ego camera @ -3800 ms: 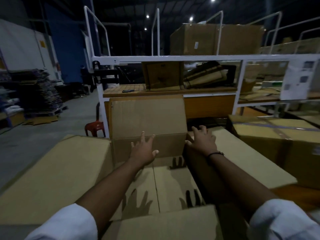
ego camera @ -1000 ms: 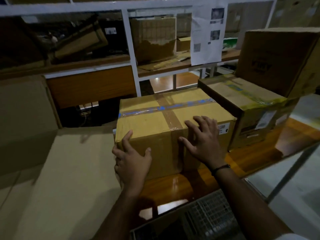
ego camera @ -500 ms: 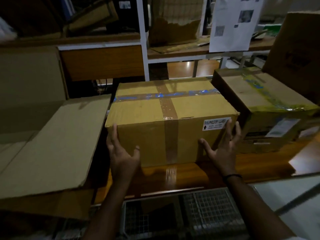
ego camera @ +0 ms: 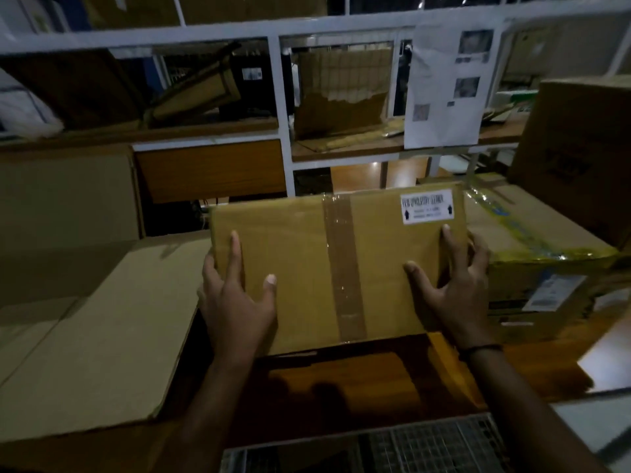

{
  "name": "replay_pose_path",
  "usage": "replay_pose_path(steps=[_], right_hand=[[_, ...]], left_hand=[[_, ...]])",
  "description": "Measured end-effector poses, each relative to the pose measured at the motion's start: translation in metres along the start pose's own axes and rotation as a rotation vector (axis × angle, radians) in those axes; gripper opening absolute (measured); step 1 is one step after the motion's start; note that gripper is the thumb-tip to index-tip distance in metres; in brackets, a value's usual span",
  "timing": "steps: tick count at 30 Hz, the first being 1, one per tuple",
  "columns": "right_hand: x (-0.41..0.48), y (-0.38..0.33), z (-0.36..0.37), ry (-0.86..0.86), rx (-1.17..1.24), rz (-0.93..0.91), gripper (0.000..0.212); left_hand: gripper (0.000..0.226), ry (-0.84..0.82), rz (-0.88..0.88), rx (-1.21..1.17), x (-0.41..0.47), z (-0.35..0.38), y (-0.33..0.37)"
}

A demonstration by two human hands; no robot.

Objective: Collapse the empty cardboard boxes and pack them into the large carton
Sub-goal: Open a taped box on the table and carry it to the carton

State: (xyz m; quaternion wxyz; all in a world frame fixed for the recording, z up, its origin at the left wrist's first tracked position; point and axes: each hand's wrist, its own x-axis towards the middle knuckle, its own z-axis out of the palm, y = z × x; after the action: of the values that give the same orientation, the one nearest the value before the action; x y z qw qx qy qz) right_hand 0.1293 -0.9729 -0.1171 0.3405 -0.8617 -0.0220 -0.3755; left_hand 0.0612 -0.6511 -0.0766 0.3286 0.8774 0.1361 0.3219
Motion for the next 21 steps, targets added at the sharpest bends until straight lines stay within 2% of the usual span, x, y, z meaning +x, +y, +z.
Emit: replay_pose_path(steps=[3, 5, 11, 14, 18, 21], right_hand=[[0.042, -0.031, -0.02, 0.003, -0.052, -0.024, 0.065], [0.063, -0.046, -0.023, -0.078, -0.149, -0.02, 0.059], [0.085, -0.053, -0.014, -0.368, -0.288, -0.02, 0.073], [0.082, -0.046, -0.005, -0.379, -0.234, -0.047, 0.073], [0.07, -0.03, 0.01, -0.31, 0.043, 0.058, 0.072], [0.065, -0.025, 0.025, -0.33, 0.048, 0.079, 0.075]], left_hand=[[0.081, -0.028, -0.058, 0.098, 0.033, -0.022, 0.026], [0.079, -0.117, -0.095, 0.16, 0.055, -0.03, 0.033], [0.083, -0.327, -0.15, 0.151, 0.082, -0.032, 0.007], [0.08, -0.291, -0.169, 0.059, 0.069, -0.029, -0.006], [0.073, -0.206, -0.166, -0.067, 0.059, -0.018, -0.018], [0.068, -0.184, -0.149, -0.123, 0.059, -0.008, -0.024]])
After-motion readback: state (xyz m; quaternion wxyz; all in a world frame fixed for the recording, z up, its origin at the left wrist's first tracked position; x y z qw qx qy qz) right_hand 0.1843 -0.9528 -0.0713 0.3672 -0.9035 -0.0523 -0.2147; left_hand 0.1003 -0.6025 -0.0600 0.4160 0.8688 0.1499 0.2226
